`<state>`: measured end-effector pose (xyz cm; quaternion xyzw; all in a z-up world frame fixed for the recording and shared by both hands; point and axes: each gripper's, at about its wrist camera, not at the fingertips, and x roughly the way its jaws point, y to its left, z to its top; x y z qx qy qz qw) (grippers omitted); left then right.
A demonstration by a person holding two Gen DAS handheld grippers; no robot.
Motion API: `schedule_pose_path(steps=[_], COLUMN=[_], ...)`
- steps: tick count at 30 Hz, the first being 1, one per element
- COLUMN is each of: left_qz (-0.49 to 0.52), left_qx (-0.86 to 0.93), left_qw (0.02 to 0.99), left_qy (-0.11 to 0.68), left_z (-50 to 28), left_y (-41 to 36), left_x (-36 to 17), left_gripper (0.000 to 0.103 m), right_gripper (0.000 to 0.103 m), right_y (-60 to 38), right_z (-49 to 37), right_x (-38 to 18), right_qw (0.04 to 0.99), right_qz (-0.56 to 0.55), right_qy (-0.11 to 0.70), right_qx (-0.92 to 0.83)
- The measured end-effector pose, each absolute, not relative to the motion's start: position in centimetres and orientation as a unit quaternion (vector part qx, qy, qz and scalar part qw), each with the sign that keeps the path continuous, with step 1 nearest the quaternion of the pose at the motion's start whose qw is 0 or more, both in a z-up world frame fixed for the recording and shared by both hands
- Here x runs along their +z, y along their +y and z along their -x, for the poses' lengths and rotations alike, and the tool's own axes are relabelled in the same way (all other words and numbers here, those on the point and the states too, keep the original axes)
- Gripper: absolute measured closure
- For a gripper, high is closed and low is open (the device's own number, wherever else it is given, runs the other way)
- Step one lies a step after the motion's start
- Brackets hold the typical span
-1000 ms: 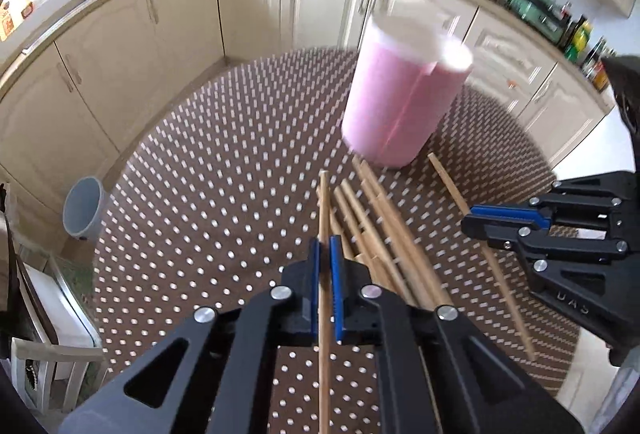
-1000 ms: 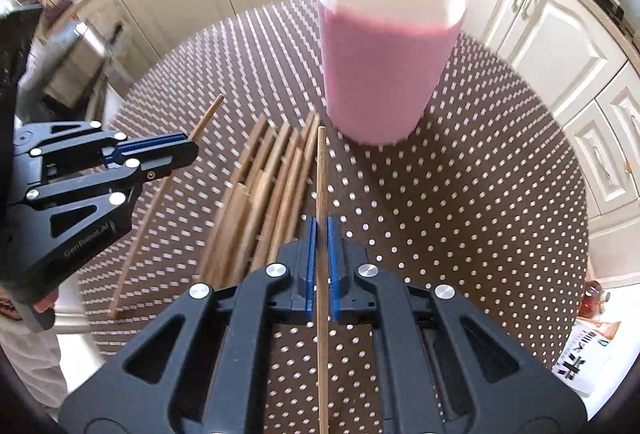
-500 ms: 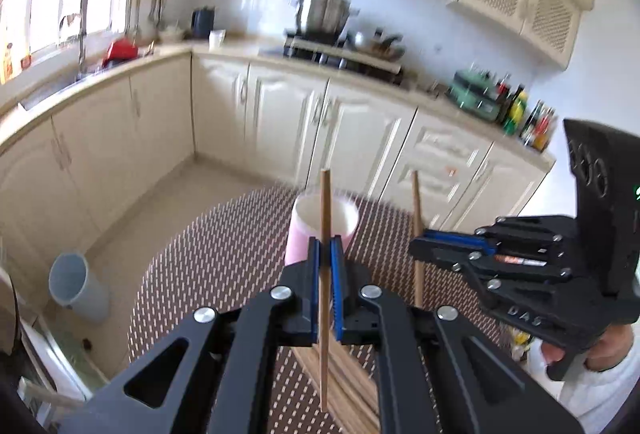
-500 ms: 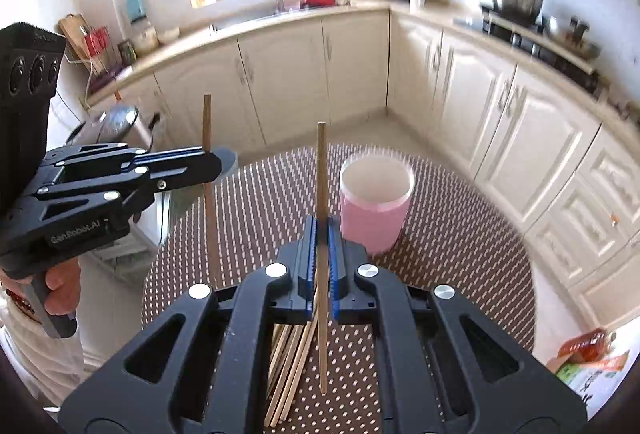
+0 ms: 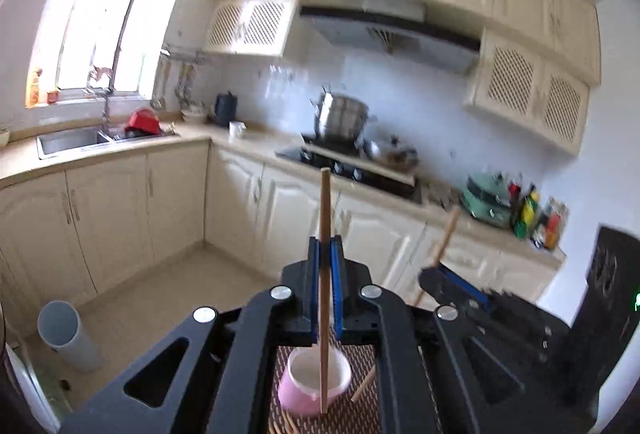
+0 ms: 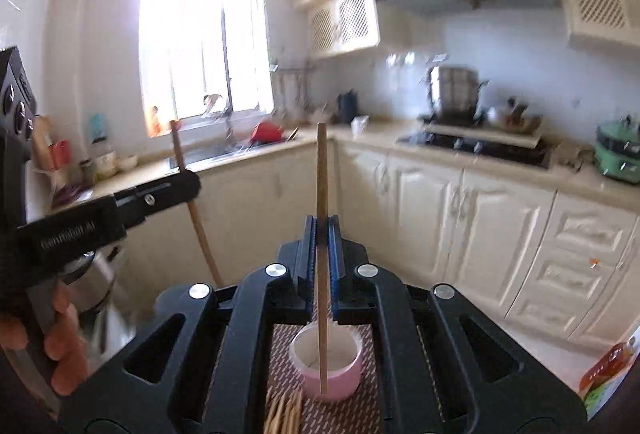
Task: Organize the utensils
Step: 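Lift the left gripper's chopstick into the pink cup while the right gripper inserts its chopstick too, then open both grippers to release the chopsticks into the pink cup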
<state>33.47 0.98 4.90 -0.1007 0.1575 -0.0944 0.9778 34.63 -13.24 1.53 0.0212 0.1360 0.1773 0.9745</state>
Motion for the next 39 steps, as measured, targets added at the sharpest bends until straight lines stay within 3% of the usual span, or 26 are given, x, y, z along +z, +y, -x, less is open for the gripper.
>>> schedule_pose_path(steps=[6, 19, 30, 31, 33, 36, 39], left_qz=[0.115, 0.048, 0.029, 0.028, 0.028, 0.027, 0.029], left_qx=[-0.090, -0.101, -0.110, -0.109, -0.109, -0.103, -0.102], left_qw=[0.979, 0.968, 0.962, 0.961, 0.959, 0.963, 0.963], left_qy=[0.146, 0.222, 0.250, 0.252, 0.259, 0.248, 0.247], left_z=[-36.4, -39.1, -38.8, -38.7, -38.5, -37.6, -36.7], left_y=[0.3, -1.1, -0.9, -0.9, -0.8, -0.3, 0.2], left_x=[3.0, -5.1, -7.2, -7.3, -7.4, -7.3, -6.9], left_gripper=[0.097, 0.097, 0.096, 0.094, 0.064, 0.053, 0.048], right_gripper=[0.097, 0.097, 0.096, 0.096, 0.096, 0.093, 0.070], right_y=[-13.5, -14.3, -14.6, -14.6, -14.6, -14.6, -14.9], right_z=[-36.4, -37.6, -37.3, -37.1, -36.9, -36.6, -36.0], right_x=[-0.5, -5.8, -8.5, -8.6, -8.7, -8.4, -8.1], right_qw=[0.977, 0.966, 0.956, 0.955, 0.953, 0.952, 0.953], right_qz=[-0.041, -0.045, -0.056, -0.057, -0.055, -0.059, -0.061], right_qy=[0.121, 0.182, 0.226, 0.227, 0.230, 0.237, 0.235], right_qx=[0.169, 0.180, 0.181, 0.182, 0.186, 0.185, 0.179])
